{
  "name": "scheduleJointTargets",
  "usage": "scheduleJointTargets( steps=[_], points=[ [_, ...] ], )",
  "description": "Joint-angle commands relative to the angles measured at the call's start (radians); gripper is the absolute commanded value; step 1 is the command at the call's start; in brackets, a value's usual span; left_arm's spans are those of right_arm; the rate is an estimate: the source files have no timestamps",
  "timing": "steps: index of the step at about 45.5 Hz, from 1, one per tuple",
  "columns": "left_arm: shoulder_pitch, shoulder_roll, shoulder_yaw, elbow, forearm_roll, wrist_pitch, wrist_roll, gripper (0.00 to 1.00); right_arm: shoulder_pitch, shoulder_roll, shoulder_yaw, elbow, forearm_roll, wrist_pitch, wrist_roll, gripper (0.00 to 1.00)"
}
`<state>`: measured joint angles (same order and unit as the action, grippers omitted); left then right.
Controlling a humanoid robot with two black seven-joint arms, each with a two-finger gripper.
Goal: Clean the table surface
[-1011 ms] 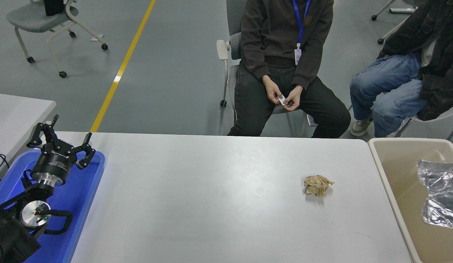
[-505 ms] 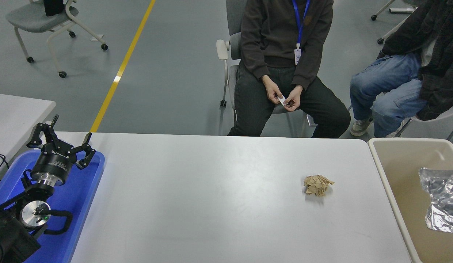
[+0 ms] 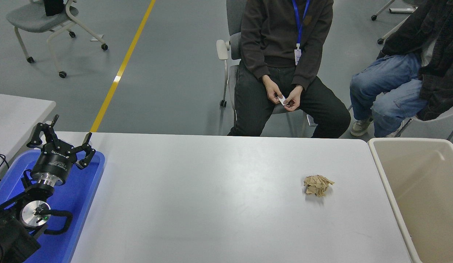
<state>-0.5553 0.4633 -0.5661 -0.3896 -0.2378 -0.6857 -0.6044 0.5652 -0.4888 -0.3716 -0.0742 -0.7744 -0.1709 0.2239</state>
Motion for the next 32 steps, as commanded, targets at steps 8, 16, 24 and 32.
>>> scheduleJointTargets(
  steps=[8,16,24,32],
  points=[
    [0.000,0.000,0.000,0.000,0.000,0.000,0.000,1.00,0.002,0.013,0.006,0.001,0.156,-0.002,0.003,0.99],
    [0.000,0.000,0.000,0.000,0.000,0.000,0.000,1.00,0.015,0.012,0.010,0.001,0.259,0.004,0.003,0.99],
    [0.000,0.000,0.000,0.000,0.000,0.000,0.000,1.00,0.024,0.012,0.014,0.001,0.431,0.007,0.002,0.98],
    [0.000,0.000,0.000,0.000,0.000,0.000,0.000,1.00,0.064,0.024,0.124,0.005,0.624,0.019,-0.003,0.98]
  ],
)
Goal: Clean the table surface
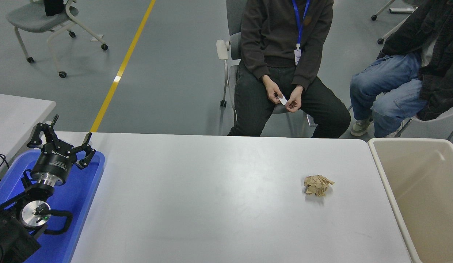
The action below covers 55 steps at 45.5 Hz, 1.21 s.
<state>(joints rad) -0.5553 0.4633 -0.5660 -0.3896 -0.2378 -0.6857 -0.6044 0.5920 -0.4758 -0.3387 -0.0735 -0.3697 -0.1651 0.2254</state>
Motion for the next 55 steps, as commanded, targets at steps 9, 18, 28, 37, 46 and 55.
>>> scheduleJointTargets(
  steps=[9,18,28,37,46,55],
  points=[
    [0.000,0.000,0.000,0.000,0.000,0.000,0.000,1.00,0.057,0.013,0.321,0.047,0.252,0.038,-0.003,0.98],
    [0.000,0.000,0.000,0.000,0.000,0.000,0.000,1.00,0.058,-0.070,0.628,0.274,0.239,0.035,0.005,0.99],
    [0.000,0.000,0.000,0.000,0.000,0.000,0.000,1.00,0.002,-0.152,0.822,0.501,0.235,0.038,0.006,0.99],
    [0.000,0.000,0.000,0.000,0.000,0.000,0.000,1.00,-0.057,-0.184,1.049,0.665,0.235,0.042,0.006,0.99],
    [0.000,0.000,0.000,0.000,0.000,0.000,0.000,1.00,-0.133,-0.193,1.251,0.785,0.235,0.148,0.006,0.99],
    [0.000,0.000,0.000,0.000,0.000,0.000,0.000,1.00,-0.242,-0.204,1.356,0.938,0.229,0.295,0.008,0.99]
  ],
)
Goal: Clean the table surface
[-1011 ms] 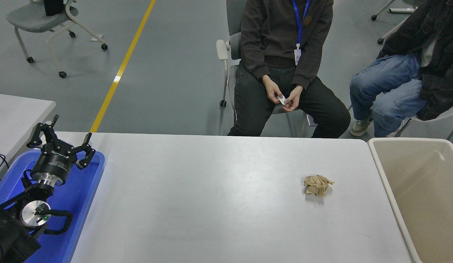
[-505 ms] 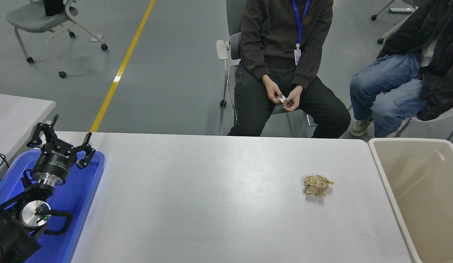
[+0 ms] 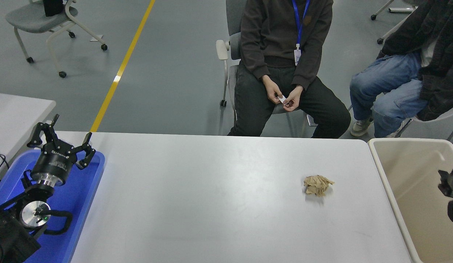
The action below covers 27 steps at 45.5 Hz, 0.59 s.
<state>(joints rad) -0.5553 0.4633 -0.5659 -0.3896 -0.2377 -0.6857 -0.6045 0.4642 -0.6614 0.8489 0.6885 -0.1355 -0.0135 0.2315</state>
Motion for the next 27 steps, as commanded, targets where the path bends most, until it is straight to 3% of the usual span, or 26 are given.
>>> scheduleJointTargets(
  steps=[1,9,16,27],
  points=[
    [0.000,0.000,0.000,0.000,0.000,0.000,0.000,1.00,-0.124,-0.020,0.168,0.190,-0.015,0.158,0.002,0.99],
    [0.000,0.000,0.001,0.000,0.000,0.000,0.000,1.00,-0.168,-0.015,0.163,0.311,-0.202,0.178,0.002,0.99],
    [0.000,0.000,0.000,0.000,0.000,0.000,0.000,1.00,-0.184,0.000,0.159,0.402,-0.200,0.188,0.002,0.99],
    [0.000,0.000,0.001,0.000,0.000,0.000,0.000,1.00,-0.182,0.115,0.179,0.368,-0.200,0.188,0.014,0.99]
  ],
)
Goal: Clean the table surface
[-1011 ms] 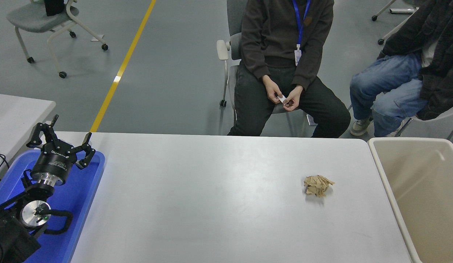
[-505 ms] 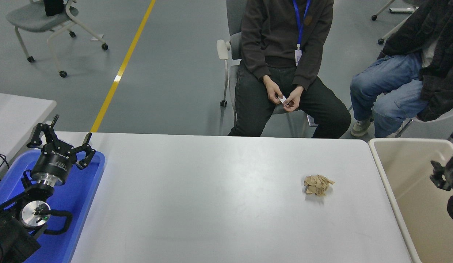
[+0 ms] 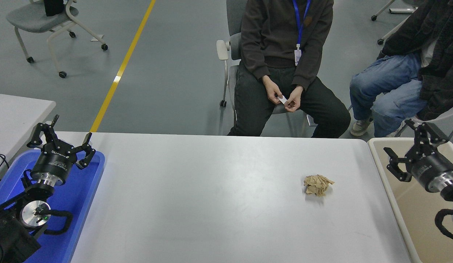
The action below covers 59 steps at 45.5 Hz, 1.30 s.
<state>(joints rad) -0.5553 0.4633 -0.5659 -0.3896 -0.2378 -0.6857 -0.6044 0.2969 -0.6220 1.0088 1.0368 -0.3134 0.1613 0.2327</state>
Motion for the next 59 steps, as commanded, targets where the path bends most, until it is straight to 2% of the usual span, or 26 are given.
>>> scheduleJointTargets(
  steps=[1,11,18,27,32,59],
  points=[
    [0.000,0.000,0.000,0.000,0.000,0.000,0.000,1.00,-0.015,0.085,0.019,0.016,-0.023,0.014,0.020,0.99],
    [0.000,0.000,0.000,0.000,0.000,0.000,0.000,1.00,-0.002,0.174,0.027,-0.050,0.008,0.017,0.140,0.99],
    [0.000,0.000,0.000,0.000,0.000,0.000,0.000,1.00,0.001,0.212,0.027,-0.124,0.089,0.072,0.157,0.99],
    [0.000,0.000,0.000,0.000,0.000,0.000,0.000,1.00,0.065,0.277,0.027,-0.297,0.117,0.078,0.195,0.99],
    [0.000,0.000,0.000,0.000,0.000,0.000,0.000,1.00,0.085,0.289,0.027,-0.359,0.119,0.080,0.208,0.99],
    [0.000,0.000,0.000,0.000,0.000,0.000,0.000,1.00,0.103,0.277,0.016,-0.371,0.132,0.075,0.209,0.99]
  ],
)
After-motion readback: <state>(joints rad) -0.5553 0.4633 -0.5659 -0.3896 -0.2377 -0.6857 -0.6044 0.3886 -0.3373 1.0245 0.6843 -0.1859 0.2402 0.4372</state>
